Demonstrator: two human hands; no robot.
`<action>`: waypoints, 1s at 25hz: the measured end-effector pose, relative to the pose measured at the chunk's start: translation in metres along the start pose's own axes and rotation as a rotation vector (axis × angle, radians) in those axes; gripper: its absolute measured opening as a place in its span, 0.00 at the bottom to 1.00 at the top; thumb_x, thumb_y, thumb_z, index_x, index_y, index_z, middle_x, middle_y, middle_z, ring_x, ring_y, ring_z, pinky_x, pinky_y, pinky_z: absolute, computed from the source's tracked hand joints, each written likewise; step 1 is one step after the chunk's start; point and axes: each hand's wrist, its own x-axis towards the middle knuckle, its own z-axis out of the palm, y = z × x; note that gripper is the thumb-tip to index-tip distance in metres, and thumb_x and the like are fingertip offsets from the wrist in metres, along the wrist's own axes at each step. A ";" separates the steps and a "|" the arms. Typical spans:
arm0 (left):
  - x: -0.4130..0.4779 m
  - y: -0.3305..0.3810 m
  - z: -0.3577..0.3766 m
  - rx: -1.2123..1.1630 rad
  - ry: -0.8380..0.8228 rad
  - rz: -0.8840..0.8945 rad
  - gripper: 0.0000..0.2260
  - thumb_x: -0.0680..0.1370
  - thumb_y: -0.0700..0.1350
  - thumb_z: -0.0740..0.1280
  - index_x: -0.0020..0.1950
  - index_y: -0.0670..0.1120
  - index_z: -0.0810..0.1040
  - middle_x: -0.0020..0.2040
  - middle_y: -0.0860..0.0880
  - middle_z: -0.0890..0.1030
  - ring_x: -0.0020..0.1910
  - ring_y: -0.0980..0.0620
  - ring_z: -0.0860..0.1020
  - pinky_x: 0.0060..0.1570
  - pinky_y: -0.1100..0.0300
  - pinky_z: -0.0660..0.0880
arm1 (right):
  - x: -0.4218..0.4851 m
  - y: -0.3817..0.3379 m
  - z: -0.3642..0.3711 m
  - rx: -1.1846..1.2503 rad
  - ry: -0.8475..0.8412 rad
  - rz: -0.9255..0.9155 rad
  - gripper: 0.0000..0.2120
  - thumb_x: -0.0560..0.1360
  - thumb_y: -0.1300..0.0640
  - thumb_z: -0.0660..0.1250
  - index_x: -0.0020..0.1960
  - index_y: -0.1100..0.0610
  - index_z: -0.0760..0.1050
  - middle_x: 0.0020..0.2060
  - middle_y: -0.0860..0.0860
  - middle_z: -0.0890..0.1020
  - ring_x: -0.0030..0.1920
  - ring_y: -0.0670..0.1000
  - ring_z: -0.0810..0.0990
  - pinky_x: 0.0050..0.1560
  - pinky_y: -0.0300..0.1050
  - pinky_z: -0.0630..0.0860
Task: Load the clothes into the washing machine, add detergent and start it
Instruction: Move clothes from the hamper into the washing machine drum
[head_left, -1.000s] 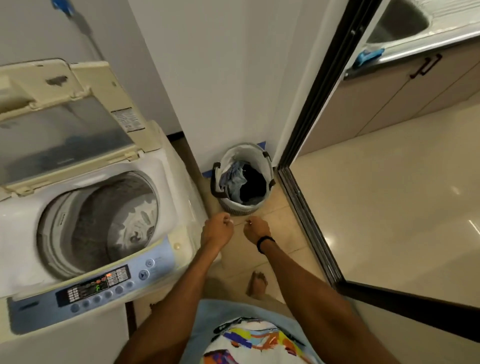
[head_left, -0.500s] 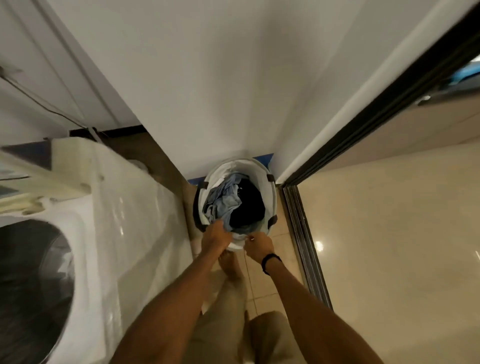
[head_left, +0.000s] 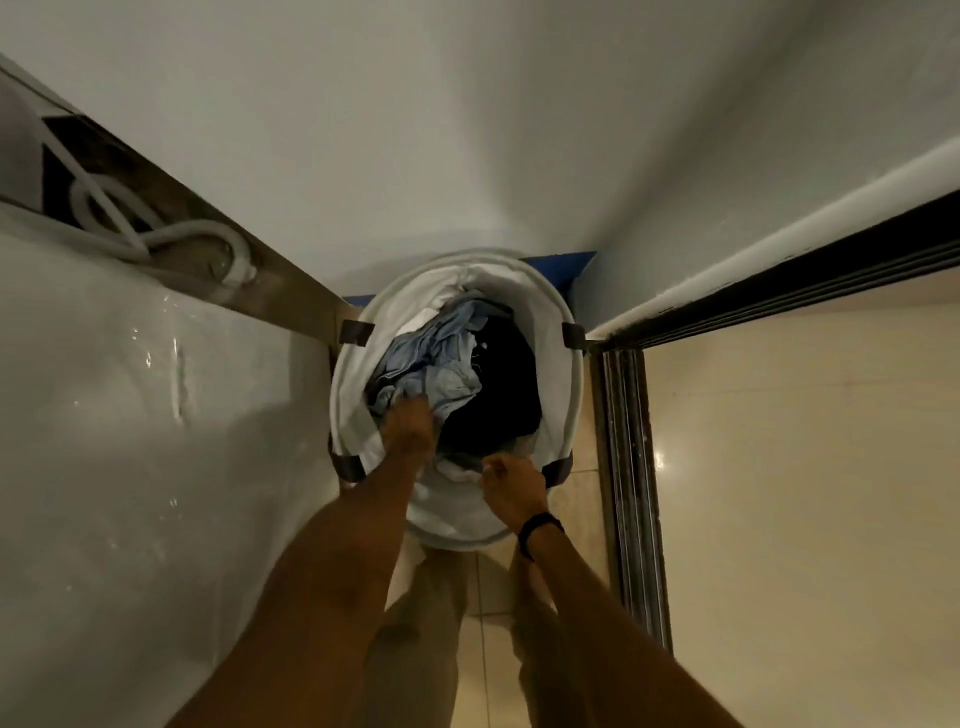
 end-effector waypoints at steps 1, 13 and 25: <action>-0.006 0.003 -0.006 -0.085 0.026 -0.037 0.18 0.79 0.46 0.64 0.67 0.40 0.71 0.63 0.36 0.76 0.62 0.37 0.75 0.60 0.46 0.72 | -0.006 0.004 -0.002 0.023 -0.022 0.020 0.12 0.79 0.57 0.59 0.50 0.61 0.79 0.48 0.58 0.83 0.50 0.60 0.81 0.51 0.53 0.78; -0.352 0.113 -0.317 -1.005 0.456 0.181 0.03 0.80 0.40 0.66 0.47 0.42 0.77 0.39 0.51 0.77 0.36 0.62 0.74 0.38 0.70 0.72 | -0.210 -0.134 -0.149 0.011 0.129 -0.254 0.49 0.67 0.39 0.71 0.78 0.47 0.47 0.71 0.59 0.64 0.67 0.63 0.69 0.65 0.60 0.72; -0.475 0.085 -0.474 -1.163 0.591 0.251 0.17 0.78 0.43 0.70 0.65 0.45 0.73 0.50 0.51 0.78 0.50 0.56 0.77 0.52 0.61 0.77 | -0.358 -0.279 -0.257 0.305 0.047 -0.723 0.14 0.73 0.65 0.61 0.58 0.60 0.77 0.46 0.54 0.82 0.46 0.53 0.79 0.47 0.46 0.74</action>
